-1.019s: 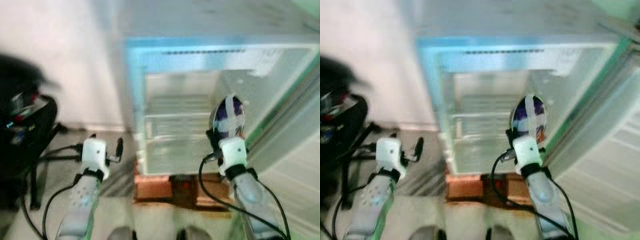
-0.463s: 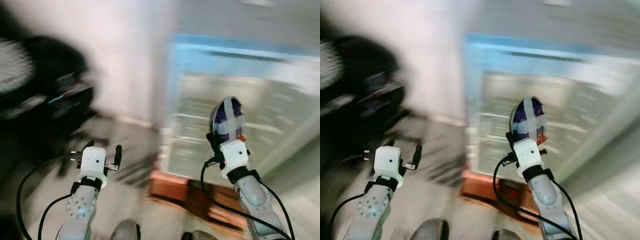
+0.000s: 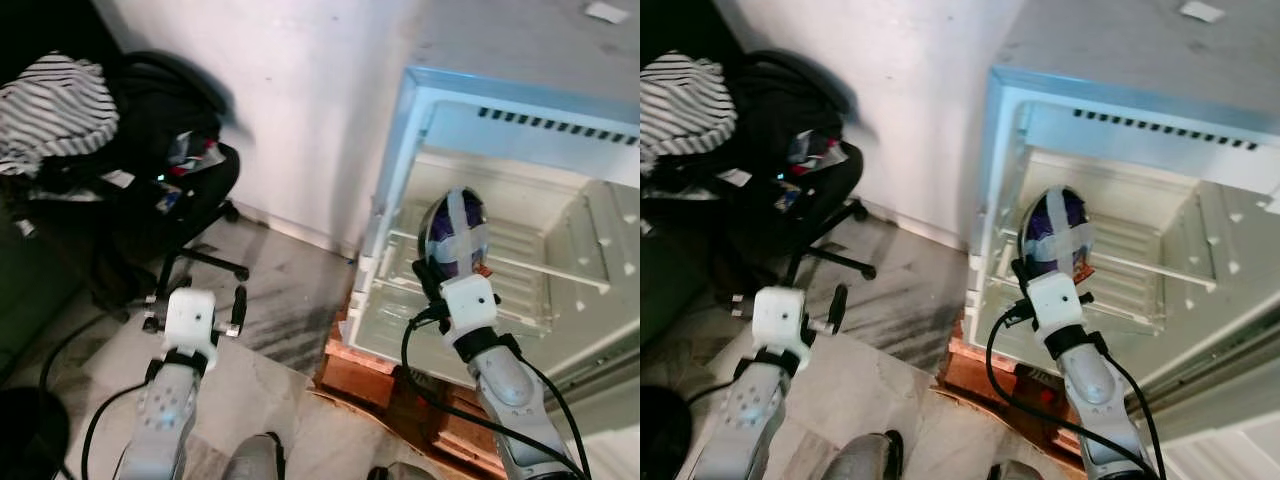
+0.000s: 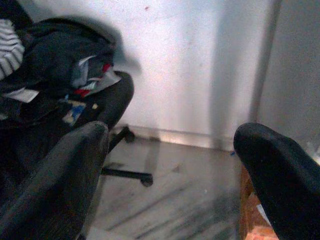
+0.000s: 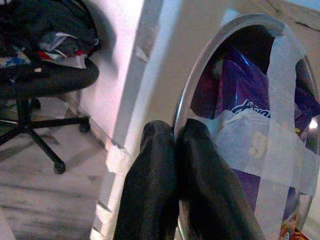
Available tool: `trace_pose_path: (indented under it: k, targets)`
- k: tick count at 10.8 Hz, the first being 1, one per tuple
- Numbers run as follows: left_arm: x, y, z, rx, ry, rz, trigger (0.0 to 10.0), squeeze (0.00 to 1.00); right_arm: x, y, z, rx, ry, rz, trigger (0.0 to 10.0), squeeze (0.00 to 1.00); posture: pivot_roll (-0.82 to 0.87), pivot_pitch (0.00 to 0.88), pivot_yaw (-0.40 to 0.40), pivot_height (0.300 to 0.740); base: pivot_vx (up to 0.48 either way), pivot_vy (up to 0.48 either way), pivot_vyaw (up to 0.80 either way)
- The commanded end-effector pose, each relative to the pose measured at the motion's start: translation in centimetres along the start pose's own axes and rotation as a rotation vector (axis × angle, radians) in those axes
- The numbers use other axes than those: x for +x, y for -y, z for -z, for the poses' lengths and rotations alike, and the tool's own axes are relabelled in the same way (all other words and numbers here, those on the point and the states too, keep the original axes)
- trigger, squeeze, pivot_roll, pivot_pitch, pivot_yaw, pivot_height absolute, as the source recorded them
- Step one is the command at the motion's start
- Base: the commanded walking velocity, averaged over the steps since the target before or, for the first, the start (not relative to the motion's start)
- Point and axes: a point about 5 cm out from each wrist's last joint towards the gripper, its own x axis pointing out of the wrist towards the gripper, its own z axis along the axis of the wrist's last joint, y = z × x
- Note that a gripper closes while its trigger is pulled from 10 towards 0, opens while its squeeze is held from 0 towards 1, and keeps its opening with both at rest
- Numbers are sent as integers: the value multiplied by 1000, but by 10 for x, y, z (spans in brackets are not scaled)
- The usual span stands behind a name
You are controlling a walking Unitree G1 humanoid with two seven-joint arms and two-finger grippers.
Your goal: Restocking fridge
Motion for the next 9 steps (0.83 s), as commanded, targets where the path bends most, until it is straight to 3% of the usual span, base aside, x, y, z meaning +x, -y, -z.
trace_pose_path:
  k: [1,6,9]
  targets:
    - [-2,0,5,-4,-18,9,10000,0,1,5,-3,-18,16,19,10000,0,115,102,-7,740,0,0,0]
    - [-5,2,4,-12,-11,21,10000,0,-2,7,0,-16,-5,38,10000,0,118,102,-10,740,0,0,0]
    - [-10,1,4,-13,-13,20,10000,0,-29,0,7,27,-48,46,10000,0,109,106,-12,740,0,0,0]
